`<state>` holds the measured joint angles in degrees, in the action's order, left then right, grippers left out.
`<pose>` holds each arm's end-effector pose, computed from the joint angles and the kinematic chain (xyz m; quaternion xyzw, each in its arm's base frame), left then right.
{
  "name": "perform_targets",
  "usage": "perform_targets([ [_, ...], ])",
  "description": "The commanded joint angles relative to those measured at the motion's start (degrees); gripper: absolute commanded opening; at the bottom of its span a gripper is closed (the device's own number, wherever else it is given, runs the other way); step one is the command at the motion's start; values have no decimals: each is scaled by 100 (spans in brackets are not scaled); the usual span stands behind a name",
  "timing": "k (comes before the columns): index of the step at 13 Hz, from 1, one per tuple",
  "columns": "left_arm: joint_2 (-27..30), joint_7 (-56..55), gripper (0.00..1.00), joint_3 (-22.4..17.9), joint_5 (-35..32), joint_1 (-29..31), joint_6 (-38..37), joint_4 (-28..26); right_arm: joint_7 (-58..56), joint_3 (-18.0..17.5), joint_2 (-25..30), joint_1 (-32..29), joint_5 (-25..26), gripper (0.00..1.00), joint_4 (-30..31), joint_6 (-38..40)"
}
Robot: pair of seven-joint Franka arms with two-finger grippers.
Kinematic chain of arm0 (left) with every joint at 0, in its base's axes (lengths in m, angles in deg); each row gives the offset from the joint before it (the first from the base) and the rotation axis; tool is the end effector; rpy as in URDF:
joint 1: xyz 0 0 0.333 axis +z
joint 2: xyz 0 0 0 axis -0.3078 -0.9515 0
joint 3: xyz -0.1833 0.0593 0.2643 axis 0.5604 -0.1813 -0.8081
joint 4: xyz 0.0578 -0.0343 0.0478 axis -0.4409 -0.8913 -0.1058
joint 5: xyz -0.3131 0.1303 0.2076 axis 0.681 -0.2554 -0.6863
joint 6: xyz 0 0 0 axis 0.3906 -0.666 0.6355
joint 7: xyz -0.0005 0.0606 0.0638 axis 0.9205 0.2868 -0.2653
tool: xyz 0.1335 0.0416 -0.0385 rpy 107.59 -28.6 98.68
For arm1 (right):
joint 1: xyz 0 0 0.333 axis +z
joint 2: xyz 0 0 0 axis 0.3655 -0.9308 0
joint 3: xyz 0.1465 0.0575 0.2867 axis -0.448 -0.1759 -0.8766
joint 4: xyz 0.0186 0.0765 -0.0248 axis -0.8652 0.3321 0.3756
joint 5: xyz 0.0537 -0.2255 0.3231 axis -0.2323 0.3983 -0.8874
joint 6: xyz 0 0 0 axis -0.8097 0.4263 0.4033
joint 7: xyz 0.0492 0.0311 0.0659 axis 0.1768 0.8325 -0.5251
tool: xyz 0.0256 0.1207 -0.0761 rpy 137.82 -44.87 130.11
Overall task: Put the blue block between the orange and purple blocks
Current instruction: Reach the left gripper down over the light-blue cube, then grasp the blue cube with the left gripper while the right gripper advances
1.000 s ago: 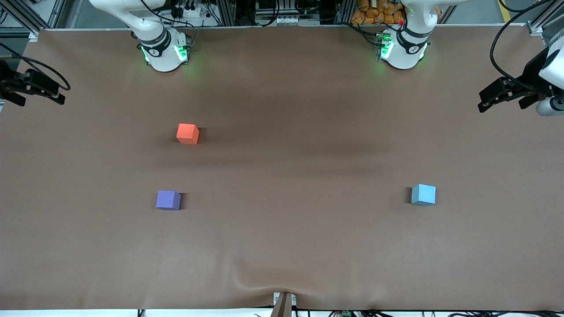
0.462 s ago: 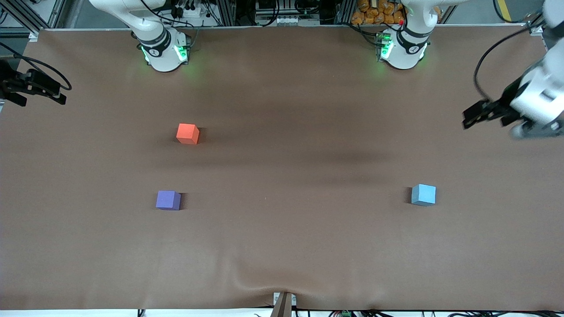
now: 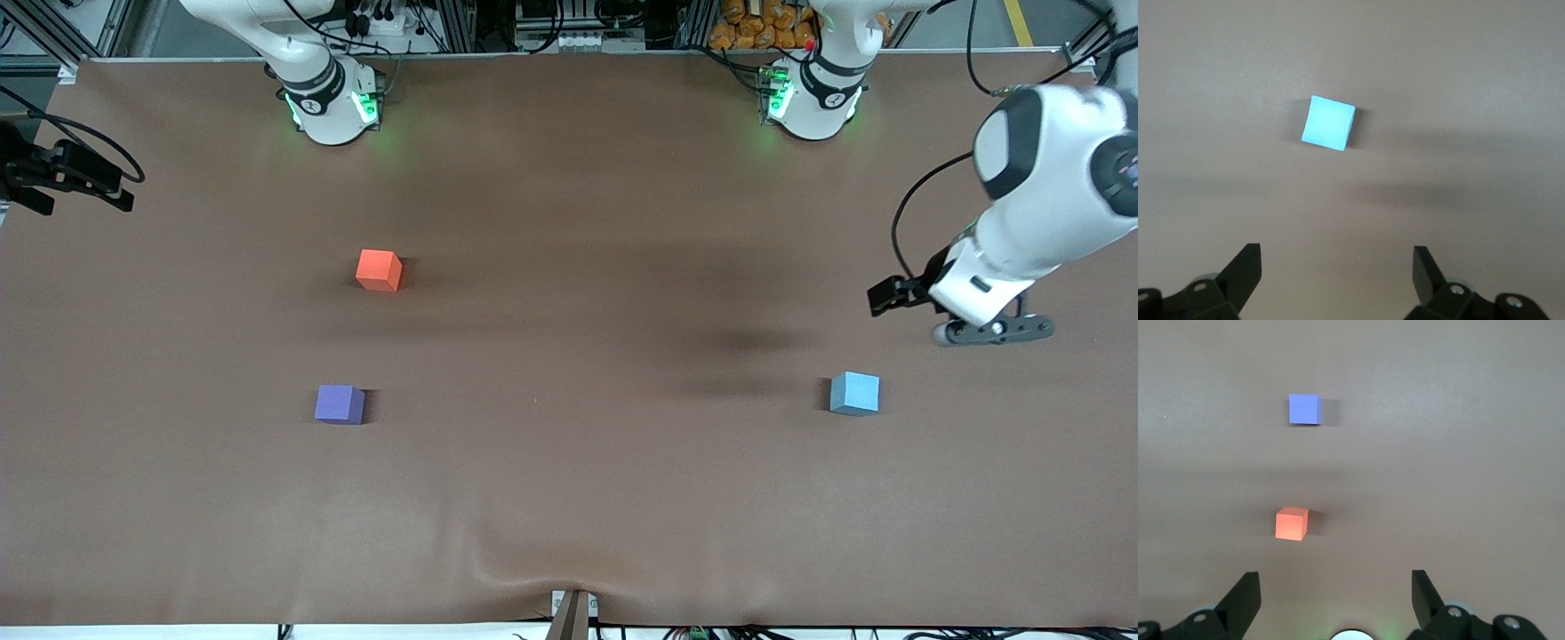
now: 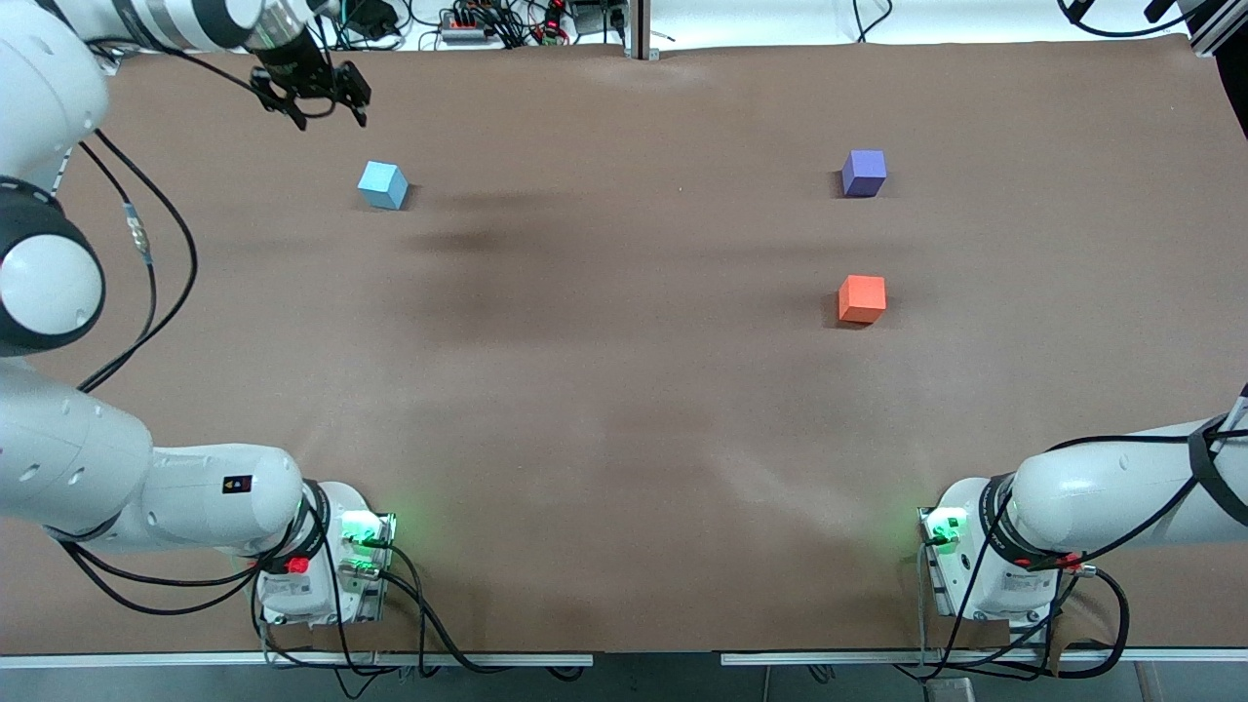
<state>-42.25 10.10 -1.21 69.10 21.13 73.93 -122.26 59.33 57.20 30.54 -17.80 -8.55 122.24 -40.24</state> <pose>0.5819 -0.0586 0.3955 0.9996 0.0257 -0.0101 0.0060 0.5305 -0.0163 0.6301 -0.9993 -0.0083 0.0311 0.0212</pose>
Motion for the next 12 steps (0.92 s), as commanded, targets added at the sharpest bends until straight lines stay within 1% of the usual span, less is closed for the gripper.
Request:
perform_targets([
  [1,-576,115,100,27,-237,23,645,-26,15,-11,-54,-74,-73,100,-108,6],
  [4,-1306,116,100,27,-606,49,1472,-17,15,-11,-54,-56,-82,100,-108,-3],
  [7,-1843,177,100,18,-878,110,2070,36,41,-20,-132,-4,-91,100,-108,-30],
  [9,-2064,212,100,9,-1169,189,2352,80,50,-29,-221,154,-117,100,-108,-257],
  [12,-2292,352,100,9,-1240,225,2511,159,58,-29,-449,391,-117,100,-108,-706],
])
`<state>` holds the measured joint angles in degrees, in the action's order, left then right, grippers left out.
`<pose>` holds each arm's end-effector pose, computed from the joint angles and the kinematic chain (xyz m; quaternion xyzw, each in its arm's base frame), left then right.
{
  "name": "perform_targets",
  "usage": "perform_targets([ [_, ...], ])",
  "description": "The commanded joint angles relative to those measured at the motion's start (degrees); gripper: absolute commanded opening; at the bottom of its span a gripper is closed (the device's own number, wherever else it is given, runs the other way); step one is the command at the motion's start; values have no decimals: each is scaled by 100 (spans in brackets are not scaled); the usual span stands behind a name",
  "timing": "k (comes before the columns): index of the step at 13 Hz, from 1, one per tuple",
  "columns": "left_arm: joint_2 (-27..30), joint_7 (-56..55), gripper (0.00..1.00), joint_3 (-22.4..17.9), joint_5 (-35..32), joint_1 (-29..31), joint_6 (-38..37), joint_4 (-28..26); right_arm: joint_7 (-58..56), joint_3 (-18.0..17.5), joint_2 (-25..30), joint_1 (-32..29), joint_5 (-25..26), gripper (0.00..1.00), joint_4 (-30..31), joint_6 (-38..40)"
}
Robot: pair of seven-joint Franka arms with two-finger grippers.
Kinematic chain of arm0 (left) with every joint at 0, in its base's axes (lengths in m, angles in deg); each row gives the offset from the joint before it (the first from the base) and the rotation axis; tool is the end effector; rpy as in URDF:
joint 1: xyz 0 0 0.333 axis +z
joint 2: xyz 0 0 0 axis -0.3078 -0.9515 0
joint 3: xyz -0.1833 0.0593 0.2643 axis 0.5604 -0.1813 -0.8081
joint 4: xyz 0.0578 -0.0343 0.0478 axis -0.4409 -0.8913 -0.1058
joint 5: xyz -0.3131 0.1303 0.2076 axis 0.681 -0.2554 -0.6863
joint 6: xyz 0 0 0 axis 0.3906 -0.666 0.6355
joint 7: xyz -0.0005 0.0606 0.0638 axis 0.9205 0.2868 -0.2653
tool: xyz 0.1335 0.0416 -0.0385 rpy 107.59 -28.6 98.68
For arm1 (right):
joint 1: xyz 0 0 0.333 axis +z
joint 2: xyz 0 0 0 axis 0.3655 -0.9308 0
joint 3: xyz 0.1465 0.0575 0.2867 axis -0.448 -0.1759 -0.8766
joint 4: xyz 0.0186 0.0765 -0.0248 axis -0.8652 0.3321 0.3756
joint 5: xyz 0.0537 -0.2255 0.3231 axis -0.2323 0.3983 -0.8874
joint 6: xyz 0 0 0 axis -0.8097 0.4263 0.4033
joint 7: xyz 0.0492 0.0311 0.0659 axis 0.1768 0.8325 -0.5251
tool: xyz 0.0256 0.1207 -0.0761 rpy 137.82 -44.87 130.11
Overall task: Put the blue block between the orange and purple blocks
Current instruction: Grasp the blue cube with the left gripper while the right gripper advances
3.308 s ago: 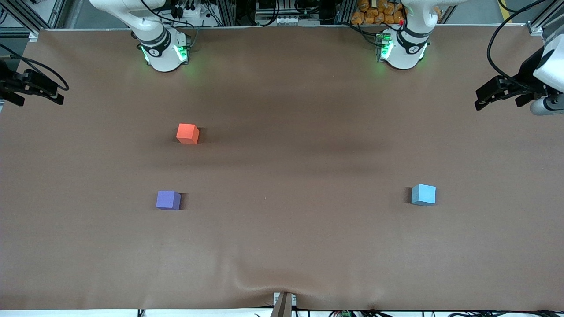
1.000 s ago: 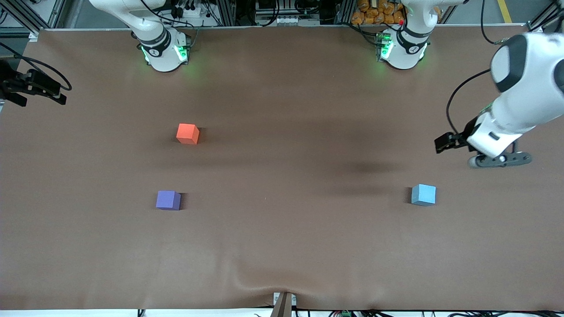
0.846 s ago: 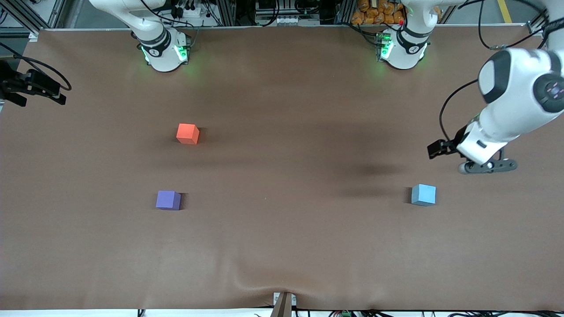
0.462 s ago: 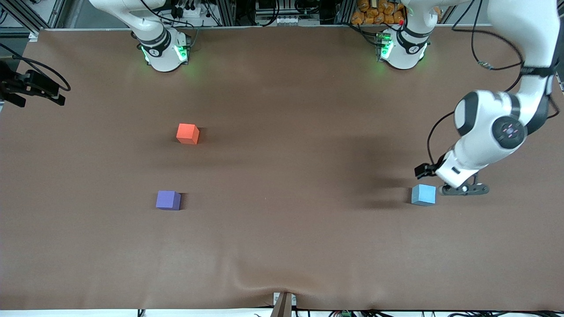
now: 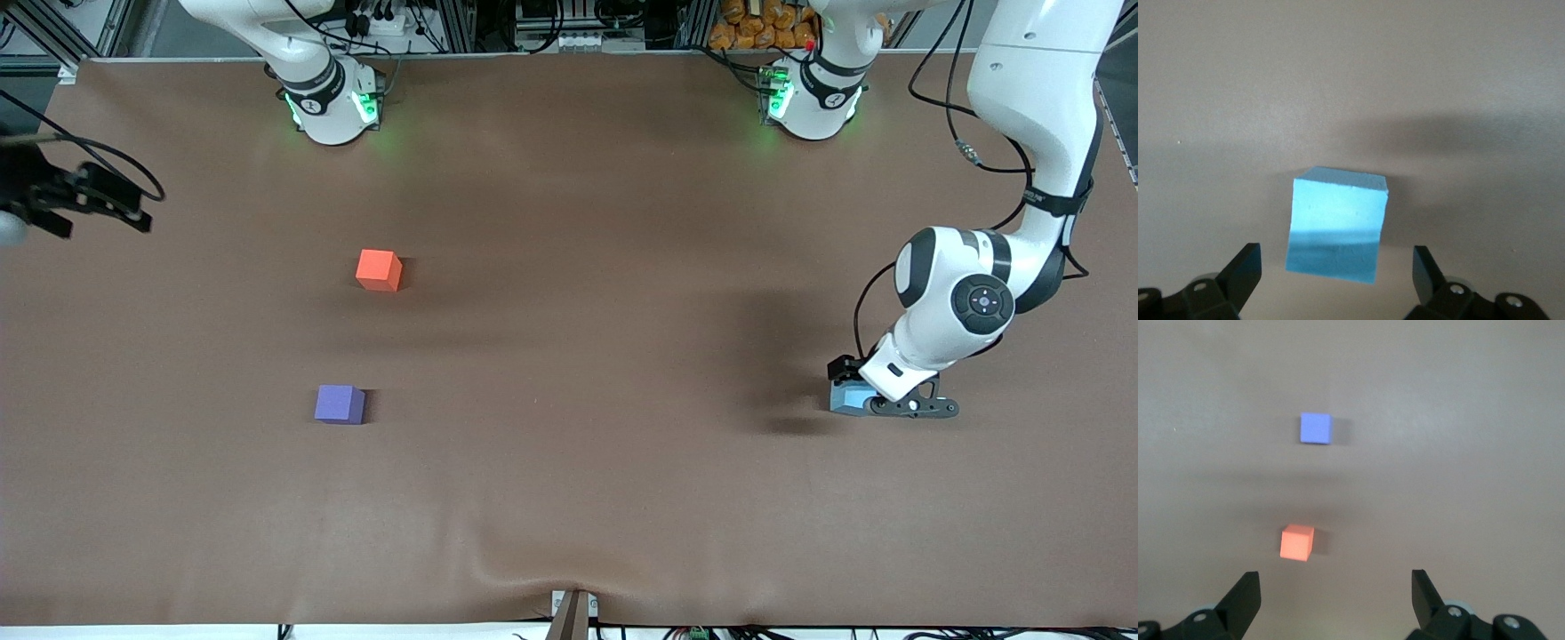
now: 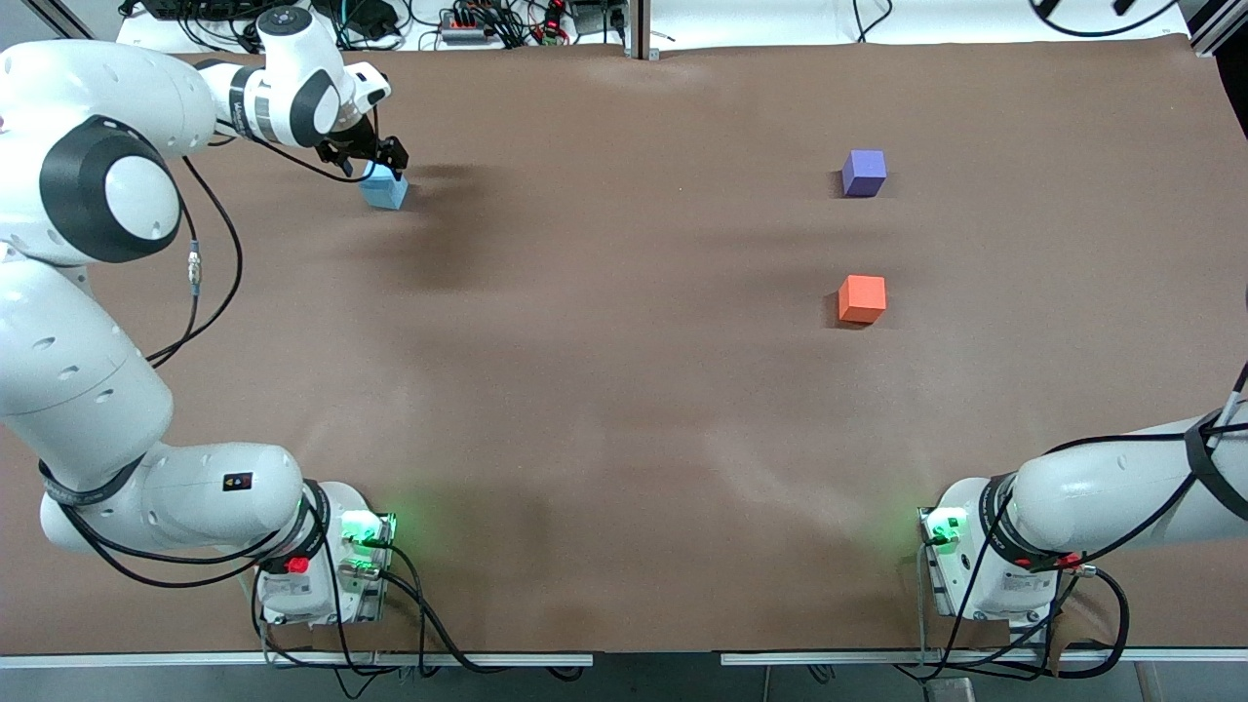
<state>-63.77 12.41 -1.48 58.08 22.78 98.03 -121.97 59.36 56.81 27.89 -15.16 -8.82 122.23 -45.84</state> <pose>0.6349 -0.0378 0.2063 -0.9985 0.0424 -0.0223 0.0256 0.5584 0.0140 0.6131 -0.9992 -0.0332 0.0057 0.0200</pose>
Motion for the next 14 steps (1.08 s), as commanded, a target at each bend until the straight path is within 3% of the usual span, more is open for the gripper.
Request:
perform_targets([
  [1,-202,201,100,27,-139,59,188,131,56,10,-271,275,-82,100,-108,-242],
  [7,-492,237,100,27,-139,138,400,139,47,10,-605,681,-81,100,-108,-744],
  [8,-510,254,92,19,-139,138,452,139,38,10,-667,768,-64,100,-116,-770],
  [10,-519,211,40,27,-130,112,453,139,3,19,-685,1092,58,100,-99,-998],
  [11,-519,202,4,27,-130,94,453,139,64,19,-711,1260,277,100,-64,-956],
  [14,-449,184,0,53,-60,60,401,235,135,19,-729,1305,305,100,-99,-946],
])
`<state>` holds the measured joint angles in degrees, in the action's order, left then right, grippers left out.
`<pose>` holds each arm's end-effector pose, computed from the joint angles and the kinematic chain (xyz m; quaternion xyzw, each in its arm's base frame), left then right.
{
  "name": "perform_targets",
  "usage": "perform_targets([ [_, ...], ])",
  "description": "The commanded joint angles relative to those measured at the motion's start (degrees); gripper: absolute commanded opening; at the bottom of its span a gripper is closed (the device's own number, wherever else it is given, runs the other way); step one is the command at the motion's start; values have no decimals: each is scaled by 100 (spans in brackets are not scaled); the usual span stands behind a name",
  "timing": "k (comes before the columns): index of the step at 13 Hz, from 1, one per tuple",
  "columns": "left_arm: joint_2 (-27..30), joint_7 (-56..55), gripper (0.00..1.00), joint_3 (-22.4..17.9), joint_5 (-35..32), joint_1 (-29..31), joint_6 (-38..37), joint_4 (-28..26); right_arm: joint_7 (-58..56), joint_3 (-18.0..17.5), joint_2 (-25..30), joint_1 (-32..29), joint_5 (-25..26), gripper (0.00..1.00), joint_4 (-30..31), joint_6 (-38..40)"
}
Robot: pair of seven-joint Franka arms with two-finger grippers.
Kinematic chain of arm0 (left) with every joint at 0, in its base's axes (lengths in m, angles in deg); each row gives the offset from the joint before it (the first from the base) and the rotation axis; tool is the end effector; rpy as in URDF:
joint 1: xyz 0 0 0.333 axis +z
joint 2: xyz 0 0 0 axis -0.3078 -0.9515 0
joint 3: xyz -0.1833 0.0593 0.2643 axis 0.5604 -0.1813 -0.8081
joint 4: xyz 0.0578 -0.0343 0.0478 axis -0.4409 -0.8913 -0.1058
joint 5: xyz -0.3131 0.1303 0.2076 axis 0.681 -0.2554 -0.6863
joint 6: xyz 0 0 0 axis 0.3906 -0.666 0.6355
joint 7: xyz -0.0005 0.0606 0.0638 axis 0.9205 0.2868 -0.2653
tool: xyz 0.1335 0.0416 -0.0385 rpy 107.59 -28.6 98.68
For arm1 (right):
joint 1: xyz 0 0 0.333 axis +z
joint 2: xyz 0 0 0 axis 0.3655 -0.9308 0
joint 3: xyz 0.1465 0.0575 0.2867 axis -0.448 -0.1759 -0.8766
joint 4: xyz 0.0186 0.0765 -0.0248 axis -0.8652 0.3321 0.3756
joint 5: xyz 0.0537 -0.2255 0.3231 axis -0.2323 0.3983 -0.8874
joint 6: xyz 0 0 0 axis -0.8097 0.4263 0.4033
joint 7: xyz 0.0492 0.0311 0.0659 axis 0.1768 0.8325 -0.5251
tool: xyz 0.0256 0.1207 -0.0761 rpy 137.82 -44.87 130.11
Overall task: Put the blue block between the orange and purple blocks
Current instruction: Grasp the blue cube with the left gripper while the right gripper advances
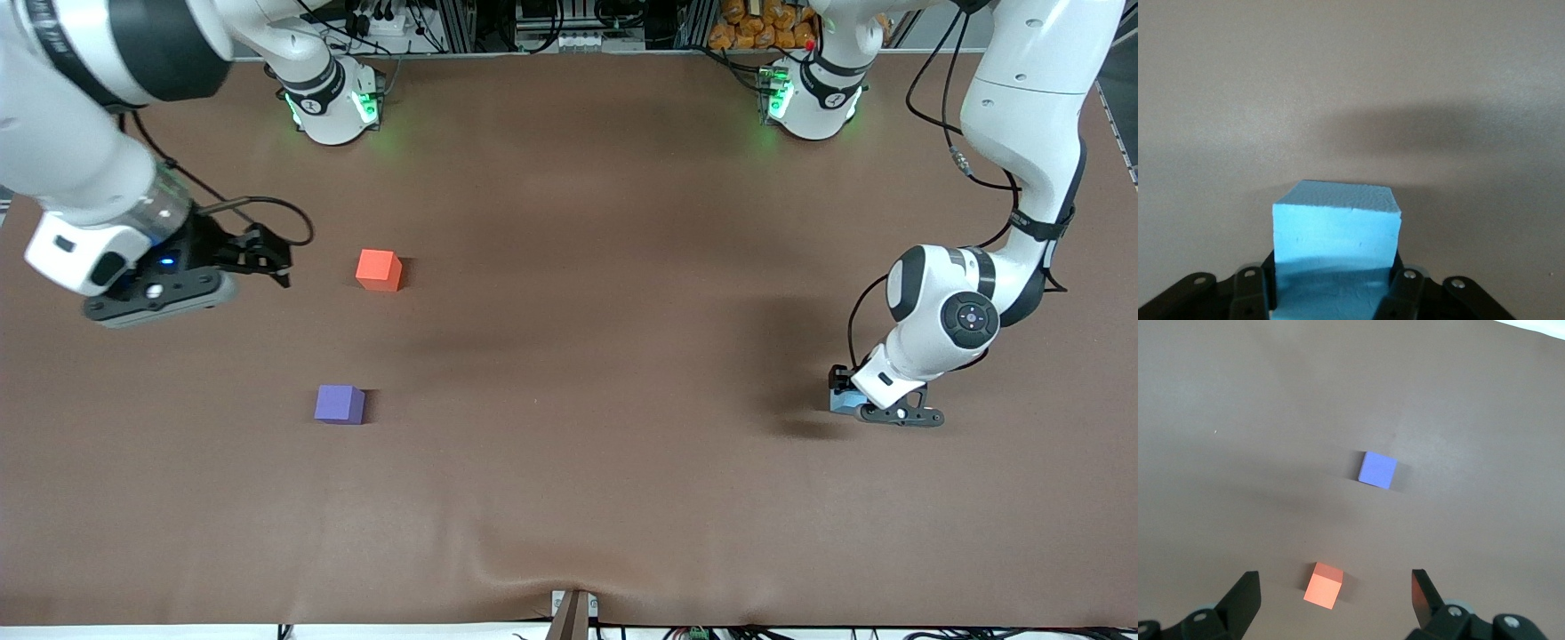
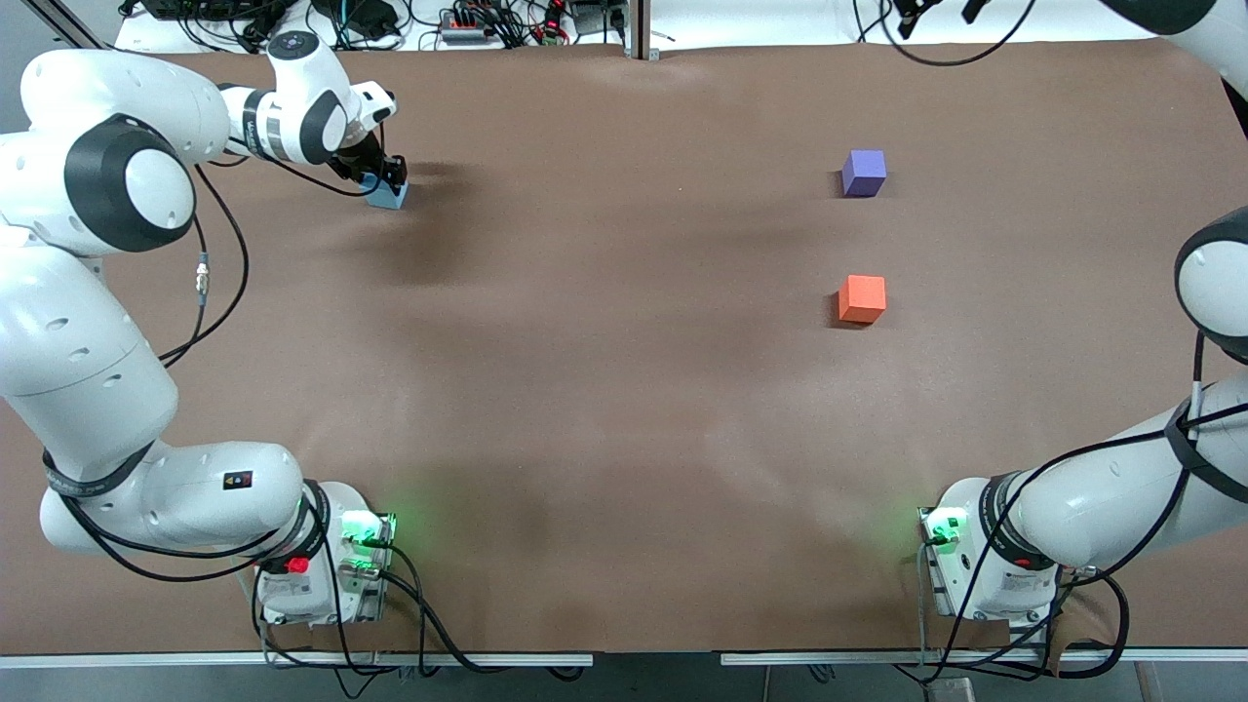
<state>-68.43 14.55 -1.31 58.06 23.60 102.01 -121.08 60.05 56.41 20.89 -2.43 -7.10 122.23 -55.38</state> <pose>0.6391 -0.0336 0.1679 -0.9980 0.0560 -0.0238 0.0149 0.5941 0.1518 0.5565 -0.9900 -0.1403 -0.0163 0.0011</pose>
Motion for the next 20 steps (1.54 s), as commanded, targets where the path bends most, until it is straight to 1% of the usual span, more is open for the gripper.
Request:
perform_targets([
  [1,17,-48,0,63,-31,-74,-207,268,57,50,-38,59,159,100,-98,-10],
  [2,26,-152,0,185,30,-145,-409,400,48,50,-56,129,185,100,-98,-10],
  [4,26,-425,0,466,144,-215,-630,690,57,59,-65,68,195,100,-98,-19],
  [5,0,-600,0,633,206,-303,-718,865,57,59,-74,42,194,100,-98,-19],
  [6,-26,-802,0,704,319,-486,-858,1076,57,67,-143,24,194,100,-107,-54],
  [8,-70,-1171,0,696,565,-1117,-1087,1480,57,67,-170,32,194,100,-107,-124],
  [9,-114,-1434,0,696,575,-1460,-1088,1656,57,67,-162,76,194,100,-107,-124],
  [11,-202,-1681,0,705,610,-1840,-1088,1876,57,67,-161,112,194,100,-116,-124],
  [13,-334,-2050,0,696,829,-2270,-1088,2114,57,59,-161,112,194,100,-116,-124],
  [14,-439,-2208,0,696,908,-2403,-1088,2219,57,59,-161,112,194,100,-116,-124],
  [18,-957,-2561,0,643,927,-2966,-1088,2948,48,59,-188,85,186,100,-99,-115],
  [20,-1133,-2561,0,643,936,-3168,-1044,3151,30,59,-232,59,186,100,-90,-80],
])
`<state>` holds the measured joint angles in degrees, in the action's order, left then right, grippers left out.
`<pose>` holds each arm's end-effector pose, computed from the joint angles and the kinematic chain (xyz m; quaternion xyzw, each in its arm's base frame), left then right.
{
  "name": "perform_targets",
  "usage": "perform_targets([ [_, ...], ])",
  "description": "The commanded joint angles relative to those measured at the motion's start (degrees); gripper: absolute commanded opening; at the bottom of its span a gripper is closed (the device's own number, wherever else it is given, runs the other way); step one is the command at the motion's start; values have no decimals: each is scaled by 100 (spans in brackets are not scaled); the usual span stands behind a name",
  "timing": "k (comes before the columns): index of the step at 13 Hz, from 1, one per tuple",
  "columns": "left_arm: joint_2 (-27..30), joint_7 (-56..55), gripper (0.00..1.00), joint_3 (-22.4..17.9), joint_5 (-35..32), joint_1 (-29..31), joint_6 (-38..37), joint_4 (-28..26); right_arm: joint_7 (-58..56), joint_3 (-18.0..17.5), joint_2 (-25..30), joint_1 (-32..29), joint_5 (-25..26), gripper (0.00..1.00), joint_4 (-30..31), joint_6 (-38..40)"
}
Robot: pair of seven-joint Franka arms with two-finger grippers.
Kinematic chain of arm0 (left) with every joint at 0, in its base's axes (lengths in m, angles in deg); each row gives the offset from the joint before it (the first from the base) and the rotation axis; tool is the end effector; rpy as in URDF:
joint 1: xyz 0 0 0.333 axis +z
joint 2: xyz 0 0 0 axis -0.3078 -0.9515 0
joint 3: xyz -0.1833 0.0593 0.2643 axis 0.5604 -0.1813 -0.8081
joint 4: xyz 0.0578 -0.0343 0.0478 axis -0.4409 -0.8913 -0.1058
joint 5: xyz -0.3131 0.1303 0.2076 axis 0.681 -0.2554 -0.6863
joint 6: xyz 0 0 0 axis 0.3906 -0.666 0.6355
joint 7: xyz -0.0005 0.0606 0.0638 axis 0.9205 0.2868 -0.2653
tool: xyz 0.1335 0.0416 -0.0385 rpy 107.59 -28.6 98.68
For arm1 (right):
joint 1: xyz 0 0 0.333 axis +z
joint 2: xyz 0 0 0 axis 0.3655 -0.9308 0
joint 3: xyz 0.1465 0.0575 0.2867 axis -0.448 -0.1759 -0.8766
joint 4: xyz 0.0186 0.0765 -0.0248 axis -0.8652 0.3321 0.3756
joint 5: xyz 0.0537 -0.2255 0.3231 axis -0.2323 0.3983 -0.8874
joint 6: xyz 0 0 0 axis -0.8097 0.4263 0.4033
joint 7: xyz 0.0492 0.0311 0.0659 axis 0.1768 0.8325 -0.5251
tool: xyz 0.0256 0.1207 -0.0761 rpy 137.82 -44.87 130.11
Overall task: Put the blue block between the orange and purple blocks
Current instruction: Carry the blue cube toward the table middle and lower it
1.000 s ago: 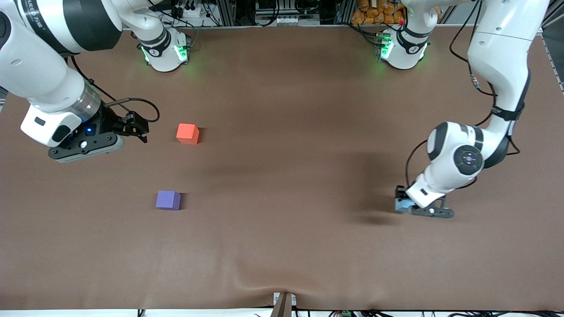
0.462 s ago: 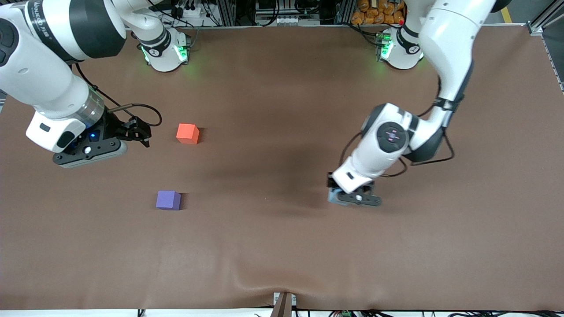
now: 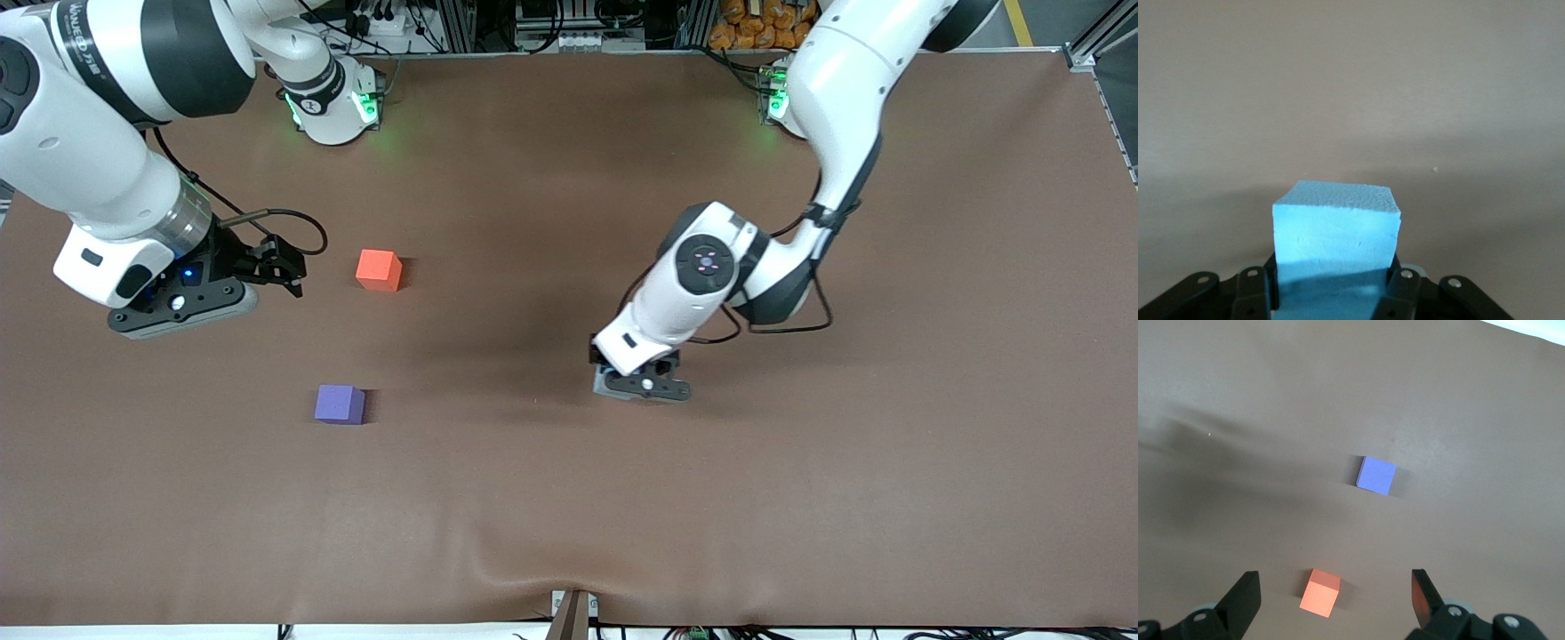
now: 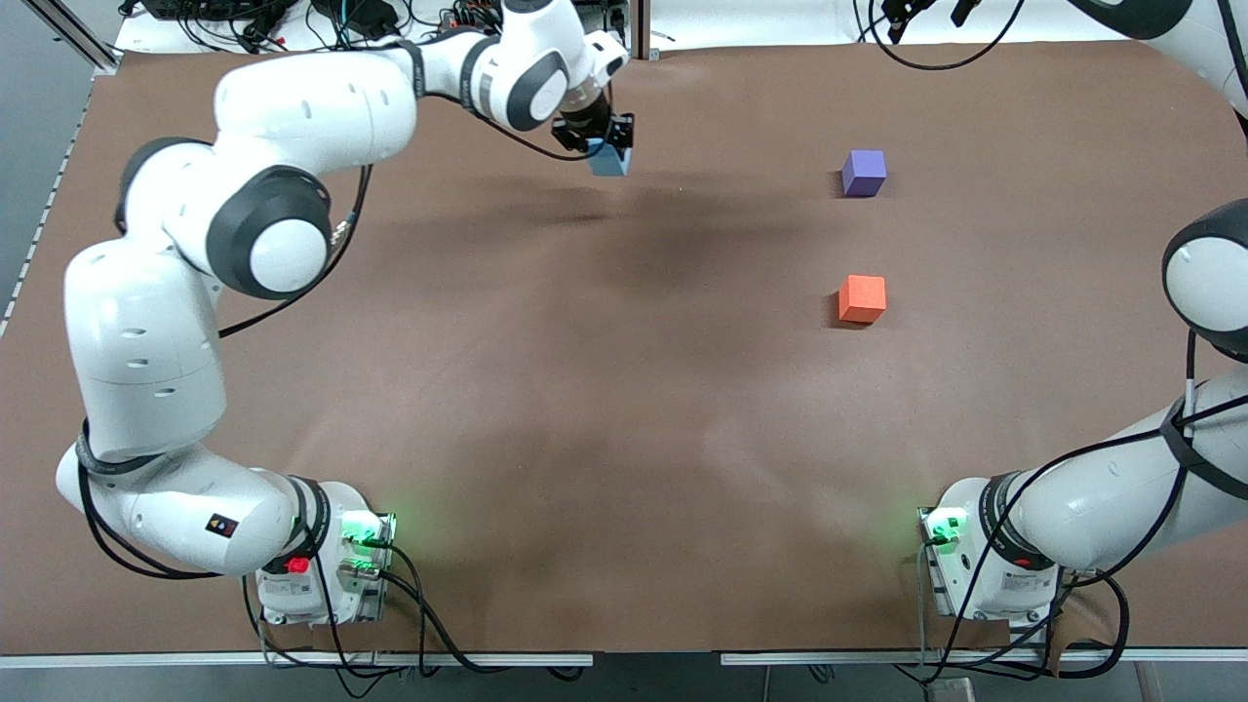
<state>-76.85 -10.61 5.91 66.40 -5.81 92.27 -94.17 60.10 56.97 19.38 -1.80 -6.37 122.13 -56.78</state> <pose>0.6064 -0.4564 0.2662 0.9900 -0.0631 0.0484 0.1169 0.6032 0.1540 0.5435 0.9898 0.1413 0.0172 0.0071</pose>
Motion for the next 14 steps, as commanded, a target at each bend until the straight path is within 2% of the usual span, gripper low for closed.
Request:
perform_targets([
  [1,-387,-55,0,-79,93,-332,-44,540,25,3,-98,-13,105,100,-63,77],
  [3,-694,-63,0,-96,93,-622,44,777,60,3,-124,-39,105,100,-45,77],
  [5,-906,-247,0,-132,93,-868,437,822,60,12,-124,-48,105,100,-45,77],
  [8,-1012,-450,0,-456,102,-1343,607,830,60,3,-133,-40,105,100,-45,68],
  [13,-1389,-529,0,-589,102,-1608,1002,927,60,3,-133,-40,105,100,-45,59],
  [14,-1416,-538,16,-589,102,-1617,1002,945,60,3,-133,-40,105,100,-45,59],
])
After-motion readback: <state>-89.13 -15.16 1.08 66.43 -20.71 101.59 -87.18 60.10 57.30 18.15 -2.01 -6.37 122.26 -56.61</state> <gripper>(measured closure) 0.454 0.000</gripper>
